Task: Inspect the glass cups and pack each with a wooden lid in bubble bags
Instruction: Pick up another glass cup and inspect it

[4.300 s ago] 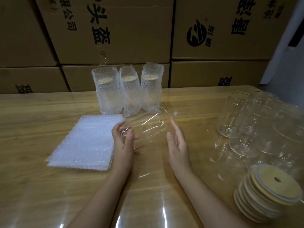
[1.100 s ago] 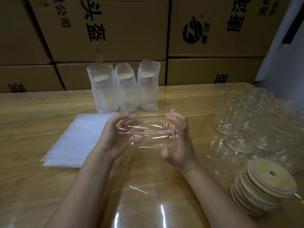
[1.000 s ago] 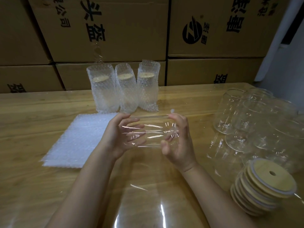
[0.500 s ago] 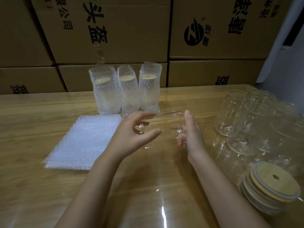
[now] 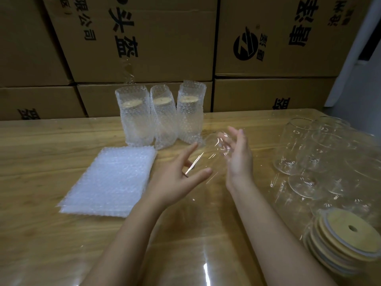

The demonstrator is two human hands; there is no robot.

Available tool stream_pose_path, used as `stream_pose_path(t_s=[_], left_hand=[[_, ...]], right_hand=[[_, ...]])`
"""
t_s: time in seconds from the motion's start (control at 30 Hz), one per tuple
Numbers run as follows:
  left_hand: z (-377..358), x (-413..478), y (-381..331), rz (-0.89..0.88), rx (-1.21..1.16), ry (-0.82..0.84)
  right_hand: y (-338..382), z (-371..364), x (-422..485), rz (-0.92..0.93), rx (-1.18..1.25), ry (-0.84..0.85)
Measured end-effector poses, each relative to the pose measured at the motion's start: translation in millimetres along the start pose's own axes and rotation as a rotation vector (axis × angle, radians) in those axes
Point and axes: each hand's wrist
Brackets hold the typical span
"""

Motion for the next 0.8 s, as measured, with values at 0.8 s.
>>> stream_pose_path(t_s=[0.8], left_hand=[[-9.9,9.3,-11.2,0.104,-0.357,-0.438]], right_hand=[[-22.2,-30.9,-32.6,0.404,-0.481,0.374]])
Point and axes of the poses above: each hand's wrist, its own x-axis towards the middle knuckle, its own z-axis out of the back of the hand, y = z × x, and after that the axes turned 6 degrees about -z, right-handed
